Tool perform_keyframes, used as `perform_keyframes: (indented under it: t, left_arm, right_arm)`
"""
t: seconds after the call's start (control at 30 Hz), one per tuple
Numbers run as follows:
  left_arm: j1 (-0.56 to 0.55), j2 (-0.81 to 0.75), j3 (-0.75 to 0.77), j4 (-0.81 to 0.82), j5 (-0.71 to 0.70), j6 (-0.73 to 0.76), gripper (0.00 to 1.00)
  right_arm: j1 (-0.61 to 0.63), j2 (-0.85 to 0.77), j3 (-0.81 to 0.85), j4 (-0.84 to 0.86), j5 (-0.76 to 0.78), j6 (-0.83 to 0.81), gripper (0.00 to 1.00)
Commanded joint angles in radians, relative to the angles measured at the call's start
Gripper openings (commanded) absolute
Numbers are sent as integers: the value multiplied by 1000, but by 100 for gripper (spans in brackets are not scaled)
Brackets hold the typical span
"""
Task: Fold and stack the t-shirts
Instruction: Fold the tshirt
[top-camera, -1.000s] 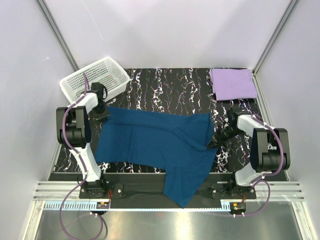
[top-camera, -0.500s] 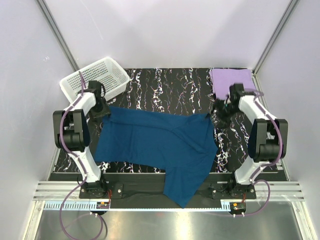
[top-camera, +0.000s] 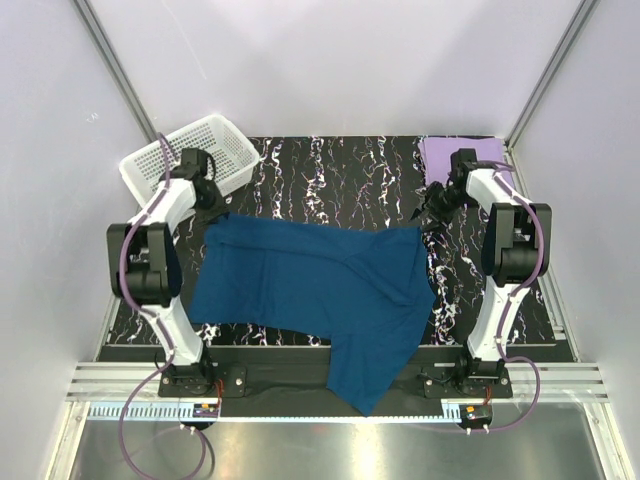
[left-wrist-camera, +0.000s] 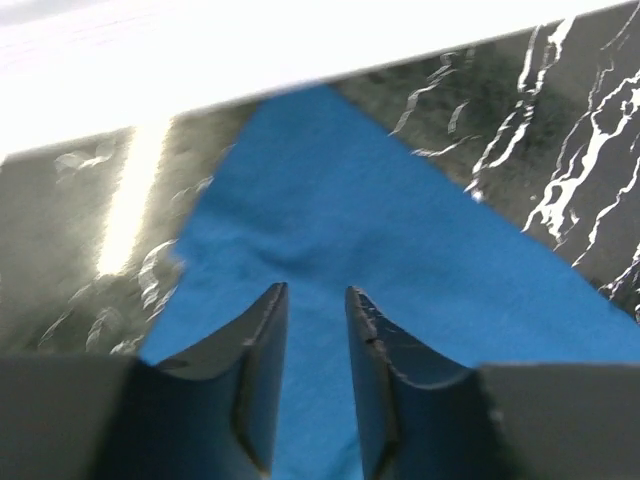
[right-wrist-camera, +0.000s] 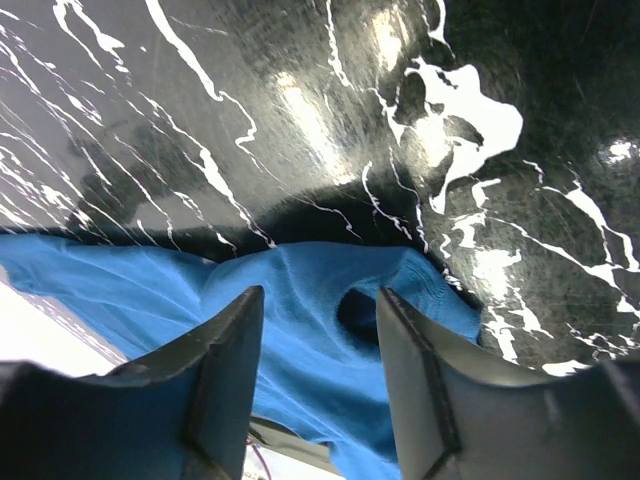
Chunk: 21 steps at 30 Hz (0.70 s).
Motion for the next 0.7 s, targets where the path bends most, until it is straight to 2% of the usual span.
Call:
perform_keyframes:
  t: [0.0, 0.17, 0.27, 0.4, 0.47, 0.5, 0.67]
  left_arm:
    - [-23, 93, 102, 53, 89, 21, 32]
    - [-25, 197, 134, 63, 73, 41, 27]
    - [-23, 227, 127, 76, 67, 42, 25]
    - [-25, 265, 114, 63, 8, 38, 22]
    - [-25, 270, 99, 57, 7, 35, 22]
    - [-25, 276, 95, 54, -21, 33, 21]
    - [-25, 285, 91, 53, -46, 41, 21]
  right_arm:
    - [3, -16, -1, 31, -11, 29, 55]
    - [3, -20, -41, 46, 6, 24, 51]
    - [3, 1, -25, 51, 14, 15, 43]
    - [-1, 26, 28, 22, 104, -11, 12]
    - [-8, 3, 36, 29, 145, -28, 3]
    - [-15, -7, 36, 38, 177, -32, 0]
    - [-20, 36, 87, 61, 167, -48, 0]
